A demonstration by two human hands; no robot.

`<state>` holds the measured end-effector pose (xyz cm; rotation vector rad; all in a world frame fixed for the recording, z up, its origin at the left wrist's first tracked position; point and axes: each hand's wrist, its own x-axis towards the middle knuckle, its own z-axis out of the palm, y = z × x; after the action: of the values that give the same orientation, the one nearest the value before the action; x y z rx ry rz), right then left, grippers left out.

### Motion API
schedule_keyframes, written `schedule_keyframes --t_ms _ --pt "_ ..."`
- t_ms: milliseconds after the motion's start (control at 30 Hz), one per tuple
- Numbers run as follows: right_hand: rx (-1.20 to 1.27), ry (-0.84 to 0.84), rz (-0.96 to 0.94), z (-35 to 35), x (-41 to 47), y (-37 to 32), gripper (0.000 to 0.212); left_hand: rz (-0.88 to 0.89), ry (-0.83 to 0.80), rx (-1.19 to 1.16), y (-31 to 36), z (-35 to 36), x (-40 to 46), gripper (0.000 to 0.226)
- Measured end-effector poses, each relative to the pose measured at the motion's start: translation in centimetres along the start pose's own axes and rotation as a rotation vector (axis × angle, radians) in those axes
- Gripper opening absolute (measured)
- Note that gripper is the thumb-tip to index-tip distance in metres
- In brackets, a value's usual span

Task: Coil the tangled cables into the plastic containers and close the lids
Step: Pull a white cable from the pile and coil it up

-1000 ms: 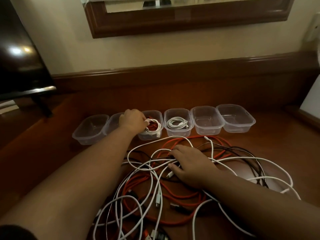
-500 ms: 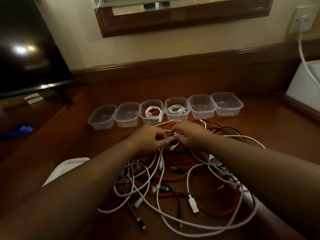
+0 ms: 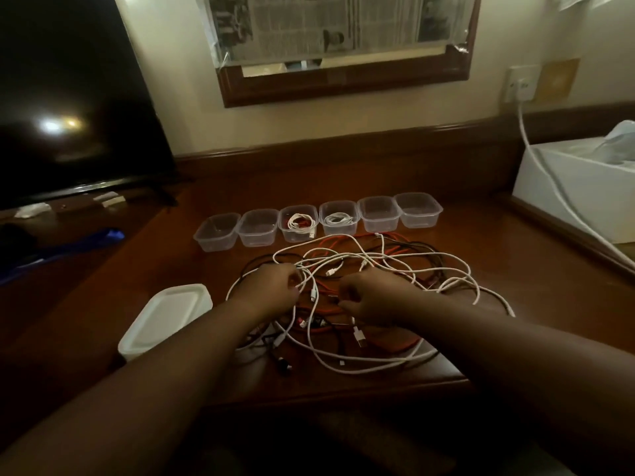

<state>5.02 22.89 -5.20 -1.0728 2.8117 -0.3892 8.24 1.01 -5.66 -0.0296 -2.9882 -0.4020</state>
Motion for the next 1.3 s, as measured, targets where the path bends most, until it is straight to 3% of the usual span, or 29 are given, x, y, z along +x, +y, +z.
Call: schedule_keyframes --t_ms 133,233,300,400,567,600,667,800,867,933,1000,1133,1233,1300 --pt "0.249 0.189 -0.012 -0.7 -0.4 -1.5 0.052 0.186 0.118 -0.242 2.6 -3.5 -1.5 0.020" --pt "0.139 0.325 -0.015 -2.3 0.5 -2.3 0.063 0.339 0.162 -0.319 4.5 -6.3 -2.1 0.020" --pt "0.099 0.311 -0.005 -3.5 1.1 -2.7 0.053 0.377 0.226 -0.346 5.0 -7.7 -2.1 0.018" --pt "0.288 0.270 0.037 -5.3 1.7 -3.3 0.025 0.357 0.267 -0.327 5.3 -9.0 -2.2 0.017" --pt "0.722 0.568 0.095 -8.4 0.7 -2.5 0.022 0.181 0.283 -0.402 2.9 -8.7 -2.0 0.008" --pt "0.803 0.592 0.114 -8.9 0.5 -2.3 0.023 0.130 0.286 -0.420 2.4 -8.5 -1.9 0.016" --pt "0.903 0.532 0.152 -9.2 0.1 -2.3 0.026 0.023 0.293 -0.510 2.0 -7.9 -1.7 0.030" --pt "1.110 0.248 0.057 -8.0 -0.6 -2.6 0.025 -0.116 0.316 -0.892 4.2 -8.1 -1.2 0.026" --pt "1.044 0.185 -0.023 -7.3 -0.7 -2.7 0.026 -0.142 0.314 -1.063 5.9 -8.4 -0.7 0.023" --pt "0.914 0.144 -0.011 -6.8 -0.7 -2.7 0.040 -0.152 0.314 -1.165 7.5 -8.8 -0.4 0.022" --pt "0.842 0.133 0.045 -6.5 -0.8 -2.5 0.040 -0.131 0.297 -1.191 8.7 -9.1 0.0 0.022" --pt "0.767 0.121 0.086 -6.6 -1.7 -1.3 0.015 -0.055 0.292 -1.195 10.2 -8.3 1.0 0.025" --pt "0.911 0.198 0.130 -7.2 -2.1 -0.5 0.026 -0.056 0.339 -1.269 10.6 -6.2 1.6 0.032" --pt "1.112 0.298 0.162 -8.0 -2.3 0.0 0.030 -0.080 0.248 -1.265 10.4 -3.7 2.2 0.027"
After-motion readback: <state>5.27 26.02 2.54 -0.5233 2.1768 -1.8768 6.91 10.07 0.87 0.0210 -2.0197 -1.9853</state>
